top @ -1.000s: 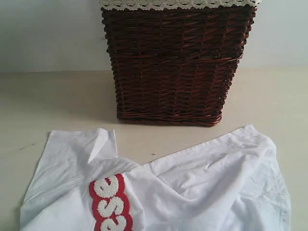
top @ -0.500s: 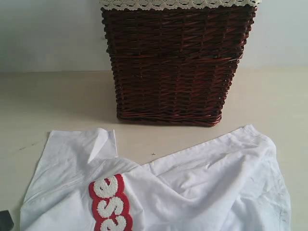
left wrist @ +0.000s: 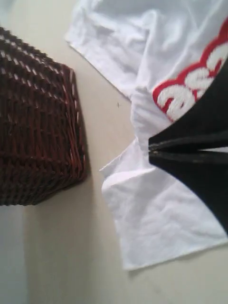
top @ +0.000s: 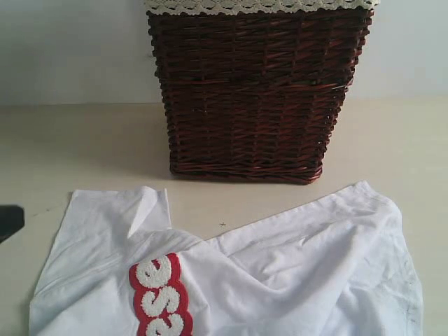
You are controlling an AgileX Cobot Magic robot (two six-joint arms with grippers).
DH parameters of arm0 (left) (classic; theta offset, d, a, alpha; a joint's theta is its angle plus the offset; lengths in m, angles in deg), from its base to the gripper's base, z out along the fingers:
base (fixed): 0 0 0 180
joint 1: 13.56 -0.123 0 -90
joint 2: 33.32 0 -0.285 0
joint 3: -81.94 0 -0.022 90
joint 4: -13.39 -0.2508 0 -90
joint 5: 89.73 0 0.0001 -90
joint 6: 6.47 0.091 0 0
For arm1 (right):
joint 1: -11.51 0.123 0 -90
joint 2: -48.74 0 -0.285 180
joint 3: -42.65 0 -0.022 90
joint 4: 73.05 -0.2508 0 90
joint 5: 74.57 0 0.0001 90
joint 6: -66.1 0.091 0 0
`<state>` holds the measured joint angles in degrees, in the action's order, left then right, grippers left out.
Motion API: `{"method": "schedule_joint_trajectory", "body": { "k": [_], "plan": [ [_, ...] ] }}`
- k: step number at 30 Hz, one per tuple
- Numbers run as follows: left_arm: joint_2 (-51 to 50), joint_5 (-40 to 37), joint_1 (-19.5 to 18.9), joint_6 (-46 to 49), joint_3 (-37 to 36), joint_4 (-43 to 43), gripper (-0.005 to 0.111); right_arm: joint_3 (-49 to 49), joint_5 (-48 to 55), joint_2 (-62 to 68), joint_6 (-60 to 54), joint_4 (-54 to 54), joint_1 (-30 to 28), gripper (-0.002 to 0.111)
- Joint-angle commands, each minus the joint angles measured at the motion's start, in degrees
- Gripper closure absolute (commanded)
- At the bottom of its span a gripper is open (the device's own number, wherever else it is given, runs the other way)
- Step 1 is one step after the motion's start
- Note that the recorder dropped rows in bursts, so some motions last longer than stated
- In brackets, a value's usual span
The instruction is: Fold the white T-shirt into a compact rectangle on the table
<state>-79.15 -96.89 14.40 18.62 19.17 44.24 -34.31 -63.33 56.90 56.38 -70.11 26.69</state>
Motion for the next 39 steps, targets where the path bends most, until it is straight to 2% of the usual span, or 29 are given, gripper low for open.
{"method": "schedule_joint_trajectory", "body": {
  "k": [1, 6, 8, 12, 23, 32, 36, 39],
  "plan": [
    [-16.69, -1.20, 0.02, 12.35, 12.61, -6.40, 0.107, -0.26, -0.15, -0.38, -0.10, -0.05, -0.34, 0.099],
    [-37.64, -17.31, 0.02, 20.61, 22.59, -6.40, 0.107, -0.26, -0.15, -0.38, -0.10, -0.05, -0.34, 0.099],
    [-43.23, -18.89, 0.02, 24.11, 23.56, -6.40, 0.107, -0.26, -0.15, -0.38, -0.10, -0.05, -0.34, 0.099],
    [-51.33, -15.73, 0.02, 26.19, 23.71, -6.27, 0.107, -0.26, -0.15, -0.38, -0.10, -0.05, -0.34, 0.099],
    [-61.99, -8.24, 0.02, 33.24, 24.55, -6.27, 0.107, -0.26, -0.15, -0.38, -0.10, -0.05, -0.34, 0.099],
    [-72.95, -7.24, -0.09, 33.24, 33.21, -6.27, 0.107, -0.26, -0.15, -0.38, -0.10, -0.05, -0.34, 0.099],
    [-76.47, -7.12, -2.67, 33.24, 38.06, -6.27, 0.107, -0.26, -0.15, -0.38, -0.10, -0.05, -0.34, 0.099],
    [-77.73, -7.12, -7.30, 33.24, 40.63, -6.27, 0.107, -0.26, -0.15, -0.38, -0.10, -0.05, -0.34, 0.099]
  ]
}}
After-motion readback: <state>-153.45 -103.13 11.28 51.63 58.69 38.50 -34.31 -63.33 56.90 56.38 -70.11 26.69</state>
